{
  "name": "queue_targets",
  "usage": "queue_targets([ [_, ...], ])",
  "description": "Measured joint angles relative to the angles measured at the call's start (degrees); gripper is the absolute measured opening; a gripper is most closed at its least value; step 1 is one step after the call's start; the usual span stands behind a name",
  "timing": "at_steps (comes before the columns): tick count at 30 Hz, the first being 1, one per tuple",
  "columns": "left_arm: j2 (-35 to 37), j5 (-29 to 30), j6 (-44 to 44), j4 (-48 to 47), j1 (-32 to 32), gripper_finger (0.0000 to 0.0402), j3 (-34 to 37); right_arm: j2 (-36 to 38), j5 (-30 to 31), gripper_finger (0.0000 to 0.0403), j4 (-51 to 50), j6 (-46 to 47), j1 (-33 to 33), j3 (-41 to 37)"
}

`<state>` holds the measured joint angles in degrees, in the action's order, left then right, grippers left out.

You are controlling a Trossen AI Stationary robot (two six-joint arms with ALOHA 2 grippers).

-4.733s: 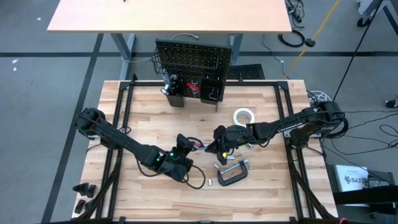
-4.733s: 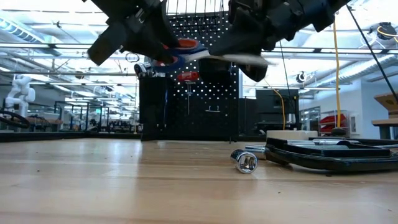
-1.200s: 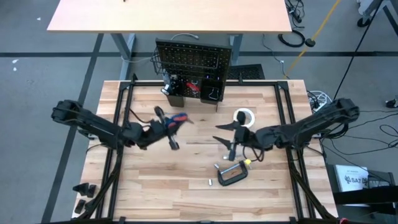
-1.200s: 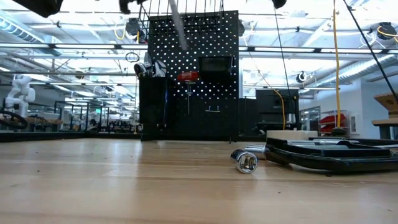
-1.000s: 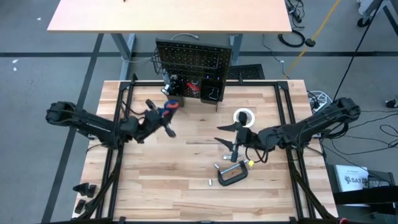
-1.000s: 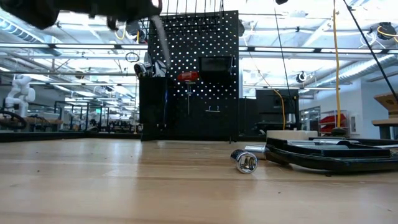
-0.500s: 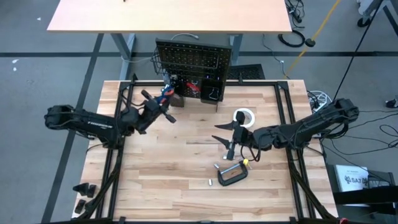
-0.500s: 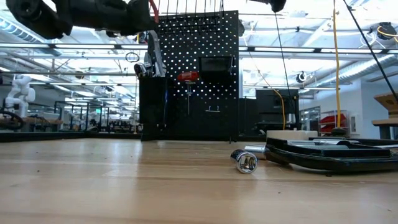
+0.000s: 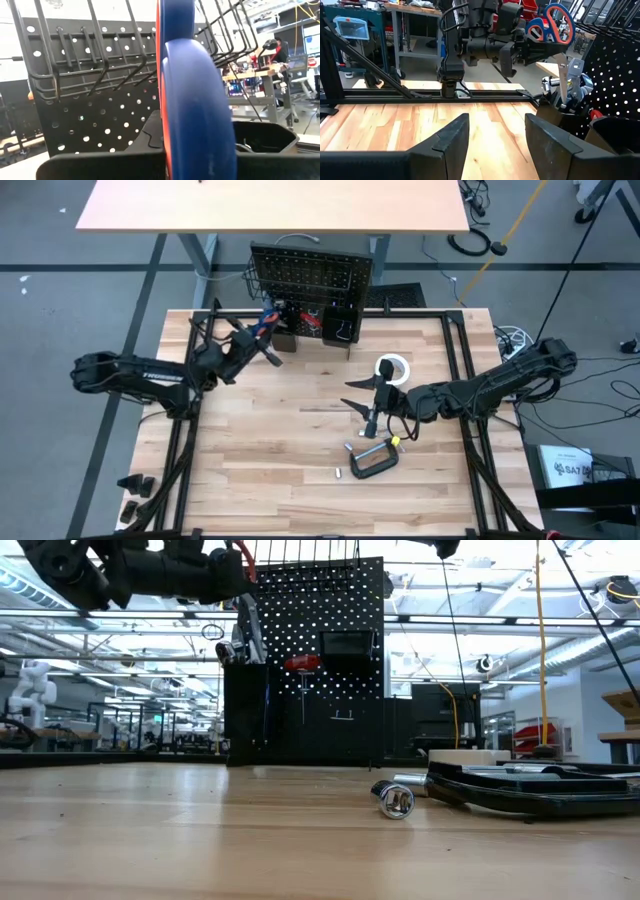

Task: Hang tools onto peg board
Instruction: Put the blue scissors into the left black bin on the peg board

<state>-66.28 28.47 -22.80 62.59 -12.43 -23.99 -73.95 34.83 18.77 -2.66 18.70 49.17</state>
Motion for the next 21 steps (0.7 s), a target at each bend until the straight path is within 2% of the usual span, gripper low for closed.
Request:
queue_targets([
  [11, -8.01, -1.38, 3.2, 2.13, -2.69, 0.0013, 0.0, 0.0, -0.13, 0.018, 0.12, 0.02, 0.0, 0.0],
  [21, -11.42, -1.83, 13.35, 2.2, -7.51, 0.0021, -0.35, 0.0, -0.14, 0.018, 0.11, 0.07, 0.0, 0.0],
])
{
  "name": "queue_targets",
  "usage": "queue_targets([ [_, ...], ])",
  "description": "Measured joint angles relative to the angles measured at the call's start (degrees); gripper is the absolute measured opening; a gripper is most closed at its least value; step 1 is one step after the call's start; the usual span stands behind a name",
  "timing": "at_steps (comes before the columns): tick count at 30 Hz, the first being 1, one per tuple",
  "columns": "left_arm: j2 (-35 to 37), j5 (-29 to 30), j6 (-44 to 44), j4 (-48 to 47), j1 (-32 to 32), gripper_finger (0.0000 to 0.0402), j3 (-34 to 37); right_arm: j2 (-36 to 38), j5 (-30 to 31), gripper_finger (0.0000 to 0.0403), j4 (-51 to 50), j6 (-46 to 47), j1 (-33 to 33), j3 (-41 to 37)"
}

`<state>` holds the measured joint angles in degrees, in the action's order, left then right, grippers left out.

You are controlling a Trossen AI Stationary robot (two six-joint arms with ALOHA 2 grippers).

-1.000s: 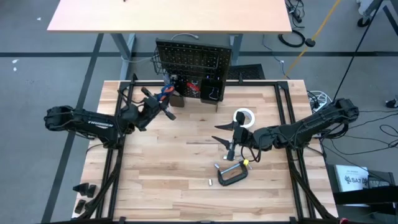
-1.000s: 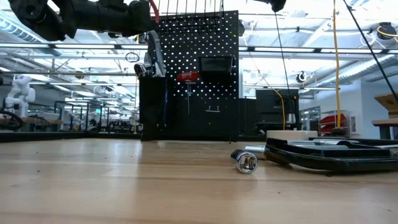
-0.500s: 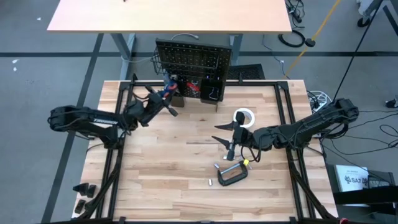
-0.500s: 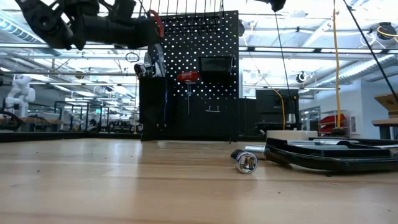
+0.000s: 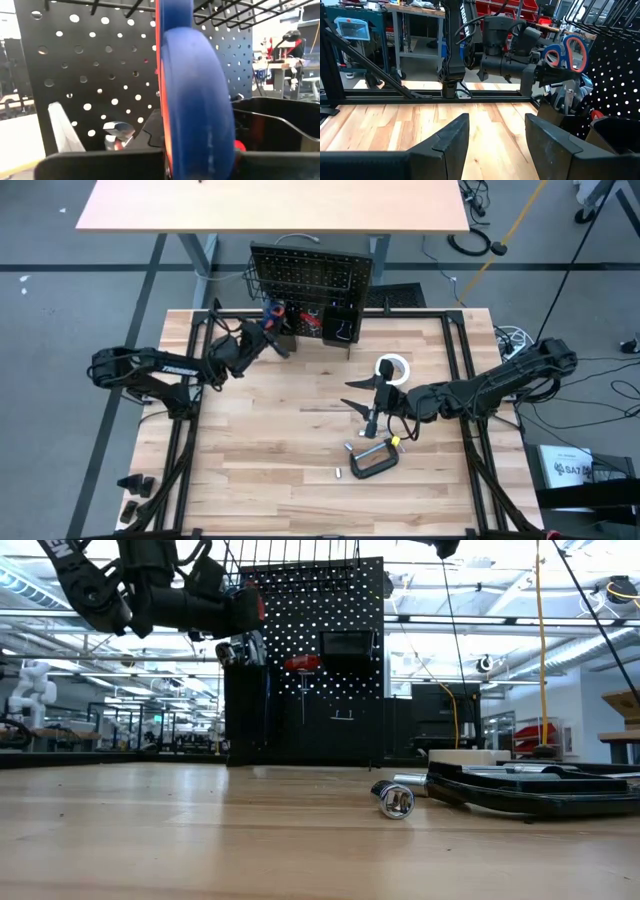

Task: Hang tools onto peg board
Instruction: Put the blue scissors into the left black bin on the peg board

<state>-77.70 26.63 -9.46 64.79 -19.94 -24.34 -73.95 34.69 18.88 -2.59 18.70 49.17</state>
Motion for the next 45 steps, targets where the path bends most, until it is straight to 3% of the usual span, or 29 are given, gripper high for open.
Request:
queue_targets([
  [6, -0.06, 0.04, -4.59, 1.11, -0.03, 0.005, 0.1, 0.0, 0.01, 0.018, 0.03, 0.0, 0.0, 0.0],
  [11, -0.1, -1.74, -7.35, -1.46, 0.21, 0.0019, -1.4, -0.02, 0.01, 0.018, 0.04, -0.02, 0.0, 0.0],
  [19, 1.08, -2.69, -2.86, -9.95, 0.19, 0.0012, -4.3, -0.02, 0.0, 0.0181, -0.14, -0.02, 0.0, 0.0],
  [30, 11.56, -2.89, -0.08, -30.26, 0.58, 0.0012, -8.15, -0.02, 0.01, 0.0181, -0.36, -0.02, 0.0, 0.0],
  [35, 12.58, -4.33, 3.04, -35.99, 0.28, 0.0012, -9.39, -0.02, 0.0, 0.0181, 0.07, -0.02, -0.02, 0.0],
  [45, 8.41, -5.53, 4.96, -34.82, -1.34, 0.0012, -9.53, -0.02, -0.01, 0.0181, 0.11, -0.02, -0.11, 0.0],
])
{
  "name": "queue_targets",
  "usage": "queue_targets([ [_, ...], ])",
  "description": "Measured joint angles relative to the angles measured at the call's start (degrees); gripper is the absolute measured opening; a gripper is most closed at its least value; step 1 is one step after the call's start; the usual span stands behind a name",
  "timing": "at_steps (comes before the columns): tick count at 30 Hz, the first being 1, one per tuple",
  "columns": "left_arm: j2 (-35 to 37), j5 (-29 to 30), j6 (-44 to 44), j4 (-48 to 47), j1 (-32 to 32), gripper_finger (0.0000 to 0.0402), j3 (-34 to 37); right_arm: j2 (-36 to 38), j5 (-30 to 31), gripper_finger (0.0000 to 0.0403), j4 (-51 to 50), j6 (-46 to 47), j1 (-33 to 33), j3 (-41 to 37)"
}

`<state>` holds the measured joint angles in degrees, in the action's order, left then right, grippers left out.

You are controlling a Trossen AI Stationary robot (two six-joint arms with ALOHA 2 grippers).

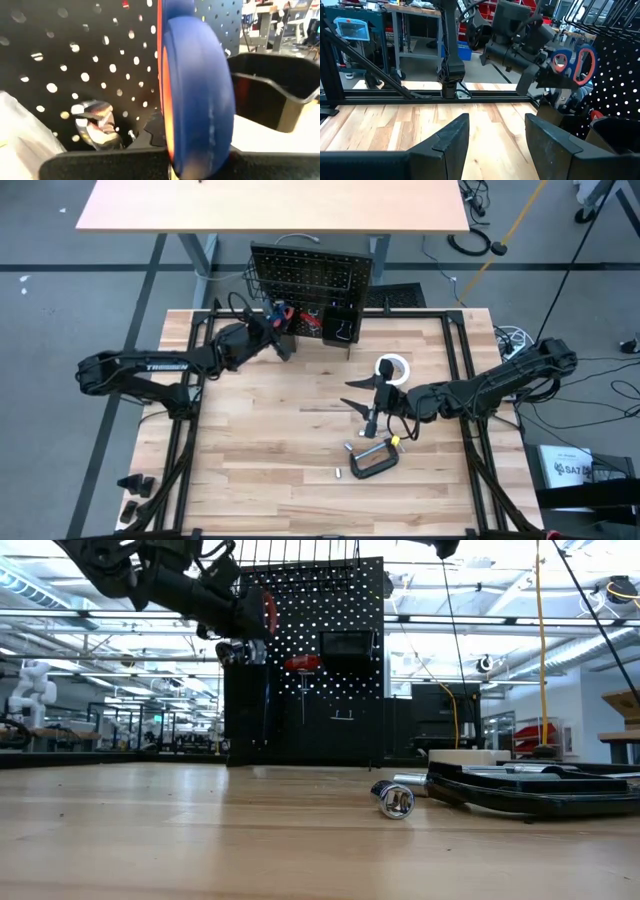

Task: Hang tools onto peg board
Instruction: Put the blue scissors into the left black bin on the peg board, then put the black clamp into the black wire basket on the peg board

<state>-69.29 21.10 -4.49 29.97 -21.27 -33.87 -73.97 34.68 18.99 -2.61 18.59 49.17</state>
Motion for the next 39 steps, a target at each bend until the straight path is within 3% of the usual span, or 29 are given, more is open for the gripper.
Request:
queue_targets([
  [6, -2.25, -0.19, 2.97, 1.33, -0.92, 0.0024, -0.02, 0.0, -0.11, 0.0181, -0.37, 0.38, -0.28, 0.0],
  [14, -2.07, 1.2, 4.03, 2.98, -1.15, 0.0139, -0.14, 0.0, -0.23, 0.0181, -0.55, 0.39, -0.28, 0.0],
  [18, -2.07, 2.96, 4.05, 2.8, -1.18, 0.0169, -0.15, 0.0, -0.23, 0.0181, -0.7, 0.42, -0.28, 0.0],
  [26, 1.33, 7.01, -0.46, 1.93, -0.42, 0.0175, 0.07, 0.0, -0.25, 0.0181, -1.28, 0.44, -0.28, 0.0],
  [32, 7.51, 9.99, -6.34, 2.15, 1.77, 0.0175, 0.04, 0.0, -0.23, 0.0181, -1.36, 0.42, -0.28, 0.0],
  [39, 15.83, 10.85, -5.91, -2.58, 5.38, 0.0175, 0.01, 0.28, -0.25, 0.0181, -2.2, 0.42, -0.11, 0.0],
])
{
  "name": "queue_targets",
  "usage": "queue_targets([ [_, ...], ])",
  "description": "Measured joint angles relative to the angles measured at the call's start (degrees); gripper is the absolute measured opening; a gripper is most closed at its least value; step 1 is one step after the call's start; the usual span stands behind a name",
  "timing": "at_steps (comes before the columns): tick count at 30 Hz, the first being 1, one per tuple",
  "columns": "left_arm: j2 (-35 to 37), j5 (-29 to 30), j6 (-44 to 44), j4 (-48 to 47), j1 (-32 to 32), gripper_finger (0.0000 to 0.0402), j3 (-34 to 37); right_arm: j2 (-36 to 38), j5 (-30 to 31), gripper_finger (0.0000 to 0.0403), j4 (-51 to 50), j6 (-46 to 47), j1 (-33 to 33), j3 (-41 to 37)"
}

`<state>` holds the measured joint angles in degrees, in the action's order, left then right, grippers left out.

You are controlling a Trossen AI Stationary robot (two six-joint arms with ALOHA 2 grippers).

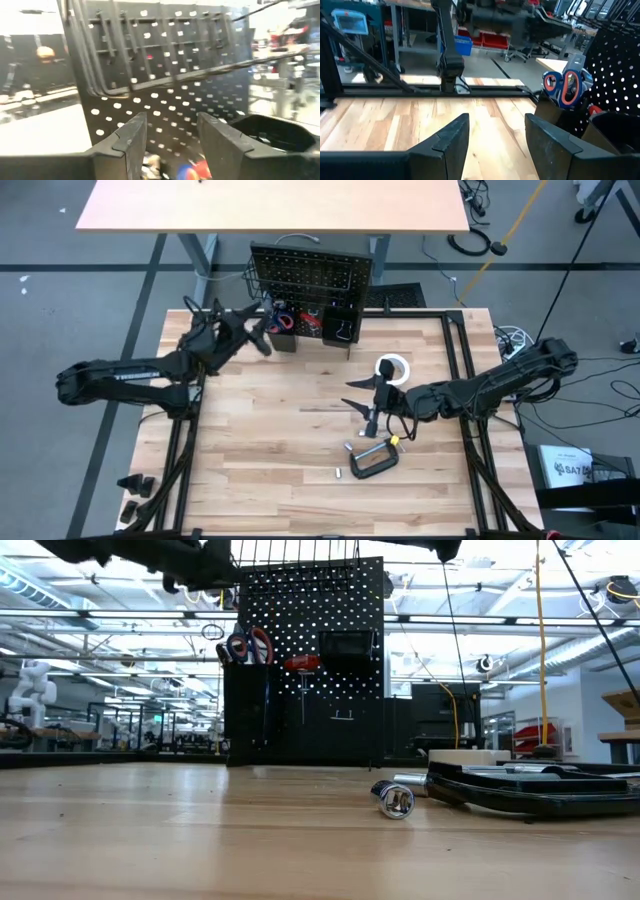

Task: Hang tools onto peg board
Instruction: Put the black clamp into the black wire basket on the peg board

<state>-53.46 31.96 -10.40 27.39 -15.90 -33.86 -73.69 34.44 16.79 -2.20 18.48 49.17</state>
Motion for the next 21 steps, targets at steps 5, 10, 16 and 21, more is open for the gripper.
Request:
queue_targets([
  [5, 4.41, -2.35, 6.13, -12.9, 6.57, 0.0176, -0.01, 2.24, 0.0, 0.0181, -5.0, 1.81, 0.83, 0.0],
  [10, 3.49, -9.73, 13.63, -19.21, 14.45, 0.0176, 0.91, 4.8, -0.24, 0.018, -8.87, 5.01, 1.6, 0.0],
  [16, -2.54, -11.62, 14.13, -13.32, 24.94, 0.0176, 3.81, 5.58, -0.24, 0.0181, -11.67, 6.23, 2.27, 0.02],
  [21, -11.4, -11.79, 13.14, -3.52, 29.36, 0.0176, 6.33, 5.31, -2.43, 0.0181, -19.2, 13.7, 2.27, 0.02],
])
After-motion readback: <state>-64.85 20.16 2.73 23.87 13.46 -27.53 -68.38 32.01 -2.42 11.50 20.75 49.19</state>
